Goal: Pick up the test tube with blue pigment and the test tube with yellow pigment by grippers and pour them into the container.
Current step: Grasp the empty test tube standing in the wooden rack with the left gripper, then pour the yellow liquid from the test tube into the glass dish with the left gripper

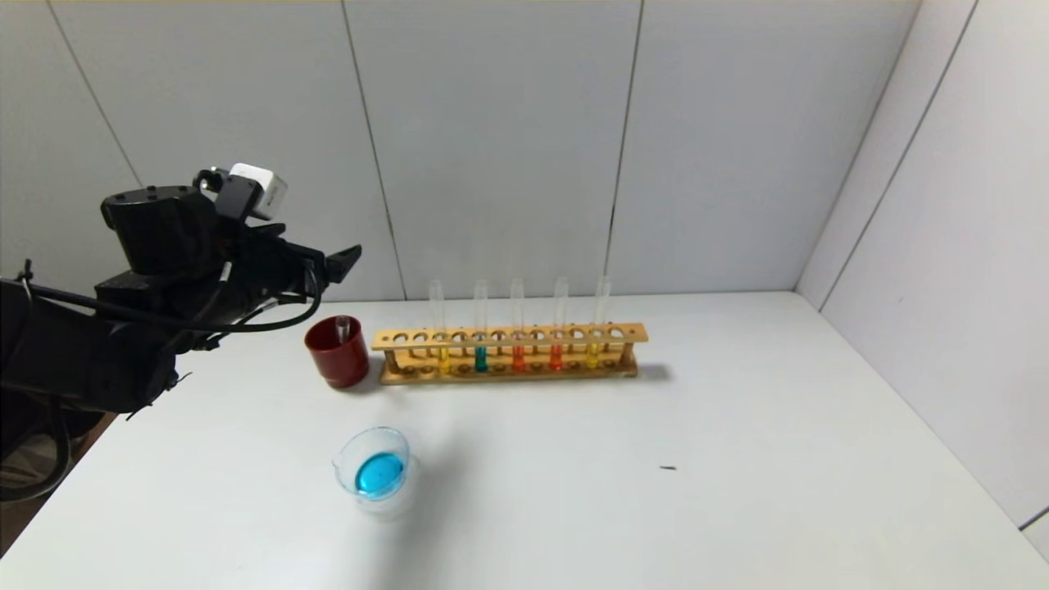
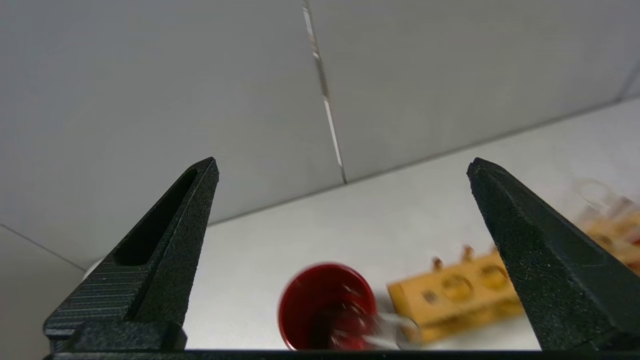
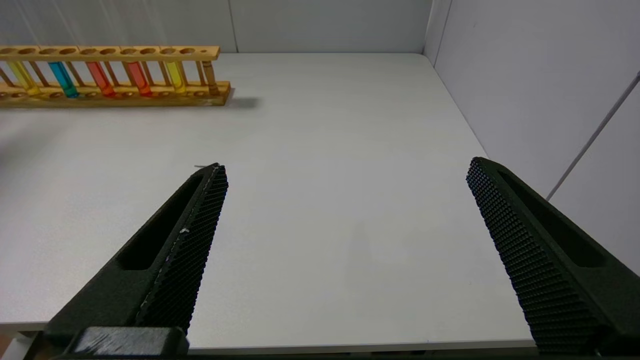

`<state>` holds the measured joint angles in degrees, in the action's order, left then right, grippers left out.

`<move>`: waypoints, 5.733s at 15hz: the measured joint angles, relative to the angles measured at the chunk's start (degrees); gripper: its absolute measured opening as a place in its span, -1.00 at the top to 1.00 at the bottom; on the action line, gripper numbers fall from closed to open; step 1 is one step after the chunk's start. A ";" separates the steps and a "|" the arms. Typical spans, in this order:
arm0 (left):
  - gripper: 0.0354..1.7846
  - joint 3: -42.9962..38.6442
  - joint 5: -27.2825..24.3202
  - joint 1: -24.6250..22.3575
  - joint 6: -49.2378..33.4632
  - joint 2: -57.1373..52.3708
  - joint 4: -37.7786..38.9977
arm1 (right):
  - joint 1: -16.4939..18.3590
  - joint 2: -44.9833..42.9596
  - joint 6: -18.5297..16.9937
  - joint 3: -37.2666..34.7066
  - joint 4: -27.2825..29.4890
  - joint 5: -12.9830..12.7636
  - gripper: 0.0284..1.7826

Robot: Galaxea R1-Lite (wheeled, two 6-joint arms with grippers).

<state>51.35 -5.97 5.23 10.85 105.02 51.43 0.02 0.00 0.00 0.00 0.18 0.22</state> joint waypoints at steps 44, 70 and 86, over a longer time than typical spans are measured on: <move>0.67 16.07 0.41 13.73 -6.06 12.75 -10.36 | 0.00 0.00 0.00 0.00 0.00 0.00 -0.96; 0.67 -12.40 -30.07 0.20 41.30 -19.22 -20.24 | 0.00 0.00 0.00 0.00 0.00 0.02 -0.96; 0.67 -18.41 -29.75 -1.21 72.22 -18.81 -27.43 | -0.02 0.00 0.00 0.00 0.00 0.02 -0.96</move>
<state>32.94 -35.72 4.02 83.07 86.21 24.00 0.00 0.00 0.00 0.00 0.18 0.24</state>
